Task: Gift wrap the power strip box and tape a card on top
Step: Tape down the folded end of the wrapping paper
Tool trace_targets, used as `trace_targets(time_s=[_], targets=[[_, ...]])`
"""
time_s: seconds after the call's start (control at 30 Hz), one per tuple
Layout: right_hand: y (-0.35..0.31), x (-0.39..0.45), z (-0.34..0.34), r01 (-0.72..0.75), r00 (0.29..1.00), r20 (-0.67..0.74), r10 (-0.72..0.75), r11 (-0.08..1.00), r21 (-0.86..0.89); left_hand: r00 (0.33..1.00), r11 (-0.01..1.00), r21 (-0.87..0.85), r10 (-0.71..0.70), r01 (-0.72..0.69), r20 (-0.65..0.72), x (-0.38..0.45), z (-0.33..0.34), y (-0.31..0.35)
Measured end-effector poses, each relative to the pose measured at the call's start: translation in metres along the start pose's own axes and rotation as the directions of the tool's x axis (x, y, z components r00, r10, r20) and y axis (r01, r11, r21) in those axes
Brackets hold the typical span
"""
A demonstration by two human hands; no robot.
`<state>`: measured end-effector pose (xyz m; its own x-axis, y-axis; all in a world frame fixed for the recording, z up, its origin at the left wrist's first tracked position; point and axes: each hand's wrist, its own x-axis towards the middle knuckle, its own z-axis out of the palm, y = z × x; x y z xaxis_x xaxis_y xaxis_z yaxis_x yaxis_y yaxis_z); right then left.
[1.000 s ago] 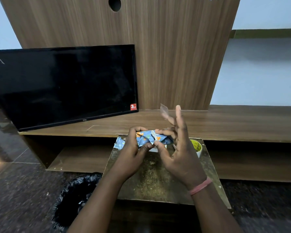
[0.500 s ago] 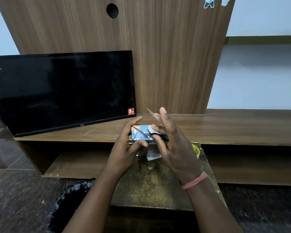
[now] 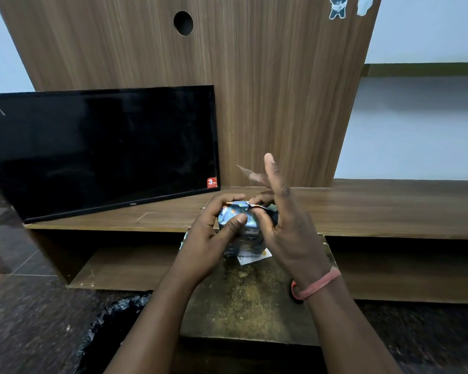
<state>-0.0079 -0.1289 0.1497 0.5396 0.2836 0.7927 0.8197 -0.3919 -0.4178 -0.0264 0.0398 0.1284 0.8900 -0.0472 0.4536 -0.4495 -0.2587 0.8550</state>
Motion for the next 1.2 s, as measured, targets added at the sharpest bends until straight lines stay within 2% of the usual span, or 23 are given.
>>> trace_targets(time_s=[0.23,0.37,0.5,0.57,0.73,0.97,1.07,1.13,1.2], targets=[[0.007,-0.009,0.012,0.063,0.998,-0.027,-0.064,0.996,-0.056,0.991,0.942,-0.327,-0.109,0.078,-0.077,0.004,0.003,-0.002],[0.009,-0.011,0.012,0.031,0.998,-0.047,-0.031,1.000,-0.005,0.980,0.864,-0.490,-0.177,0.111,-0.089,0.007,0.005,-0.006],[0.010,-0.014,0.013,-0.015,0.998,-0.059,0.019,0.998,0.067,0.975,0.801,-0.584,-0.213,0.133,-0.070,0.010,0.004,-0.007],[0.010,-0.014,0.013,-0.046,0.996,-0.075,0.053,0.995,0.090,0.980,0.791,-0.601,-0.191,0.118,-0.059,0.009,0.004,-0.005],[0.006,-0.017,0.008,-0.078,0.994,-0.069,0.085,0.992,0.104,0.975,0.876,-0.475,-0.172,0.087,-0.139,0.009,0.010,-0.001],[0.003,-0.020,0.006,-0.098,0.988,-0.100,0.113,0.985,0.145,0.974,0.870,-0.482,-0.187,0.104,-0.128,0.012,0.006,-0.005],[-0.002,-0.016,0.007,-0.171,0.939,-0.226,0.259,0.923,0.346,0.972,0.870,-0.486,-0.179,0.085,-0.149,0.013,0.007,-0.005],[-0.006,-0.012,0.005,-0.202,0.863,-0.314,0.395,0.840,0.503,0.970,0.873,-0.482,-0.174,0.071,-0.171,0.014,0.007,-0.008],[-0.008,-0.010,0.003,-0.226,0.775,-0.326,0.541,0.720,0.657,0.967,0.864,-0.500,-0.176,0.063,-0.183,0.014,0.006,-0.011]])
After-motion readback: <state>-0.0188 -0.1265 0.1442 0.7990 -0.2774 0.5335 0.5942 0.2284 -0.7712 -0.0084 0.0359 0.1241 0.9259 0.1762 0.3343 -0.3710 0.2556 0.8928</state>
